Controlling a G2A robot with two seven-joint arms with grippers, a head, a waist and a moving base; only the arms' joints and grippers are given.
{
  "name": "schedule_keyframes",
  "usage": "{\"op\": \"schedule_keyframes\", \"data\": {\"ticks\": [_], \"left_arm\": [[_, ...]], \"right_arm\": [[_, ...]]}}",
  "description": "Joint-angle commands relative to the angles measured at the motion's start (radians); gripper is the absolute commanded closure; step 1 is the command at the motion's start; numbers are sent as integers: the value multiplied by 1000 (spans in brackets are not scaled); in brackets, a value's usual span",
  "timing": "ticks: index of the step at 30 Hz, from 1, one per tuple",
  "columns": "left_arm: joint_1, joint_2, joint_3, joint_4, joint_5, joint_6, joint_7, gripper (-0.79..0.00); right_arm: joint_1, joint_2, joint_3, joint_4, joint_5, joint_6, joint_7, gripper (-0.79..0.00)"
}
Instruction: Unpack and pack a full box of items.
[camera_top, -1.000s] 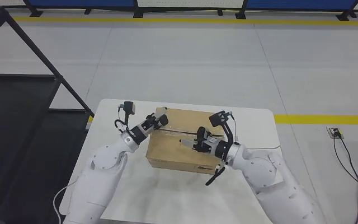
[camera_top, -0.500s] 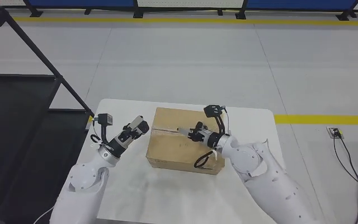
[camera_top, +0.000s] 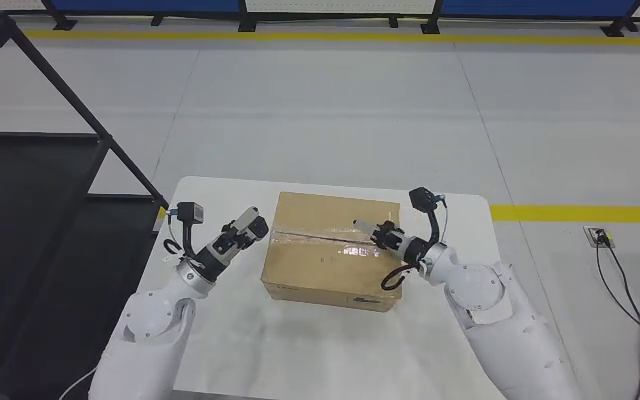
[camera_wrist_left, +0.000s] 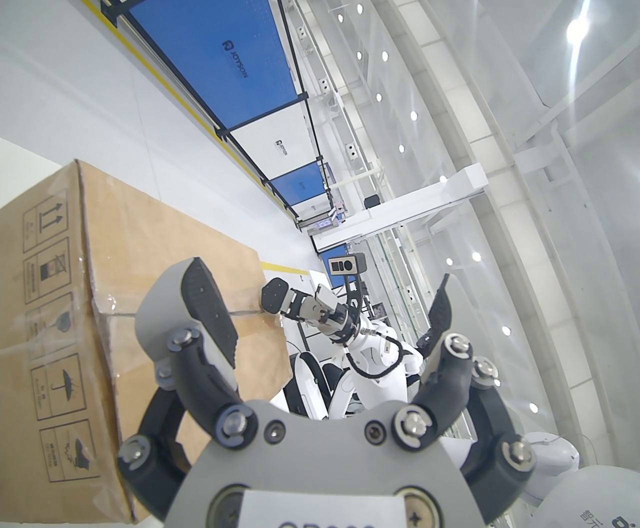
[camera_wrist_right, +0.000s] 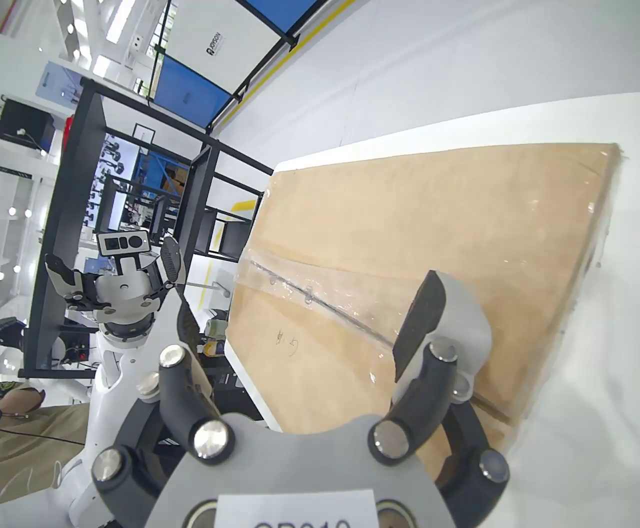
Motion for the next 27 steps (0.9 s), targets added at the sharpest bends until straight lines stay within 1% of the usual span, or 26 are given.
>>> {"op": "schedule_keyframes", "data": {"ticks": [1, 3, 7, 11, 14, 17, 23, 27], "left_arm": [[2, 1, -2, 0, -1, -2, 2, -785], [5, 3, -6, 0, -1, -3, 6, -785], [10, 5, -13, -1, -1, -4, 12, -785], [21, 8, -23, -5, -2, -10, 20, -785], [33, 11, -36, -8, -5, -18, 37, -785], [49, 13, -53, -9, -17, -28, 53, -785], [85, 21, -86, -14, -36, -40, 50, -785], [101, 24, -99, -17, -40, -44, 53, -785]], "right_arm": [[-2, 2, 15, 6, 30, -10, 23, -785], [0, 5, 31, 16, 44, -20, 35, -785], [-18, 8, 58, 1, 59, -57, -4, -785], [-58, 11, 78, -52, 83, -139, -38, -785], [-63, 11, 68, -69, 111, -176, -7, -785], [-45, 8, 48, -55, 145, -201, 14, -785], [39, -9, -20, 52, 178, -158, 26, -785], [104, -20, -51, 146, 211, -106, 46, -785]]}}
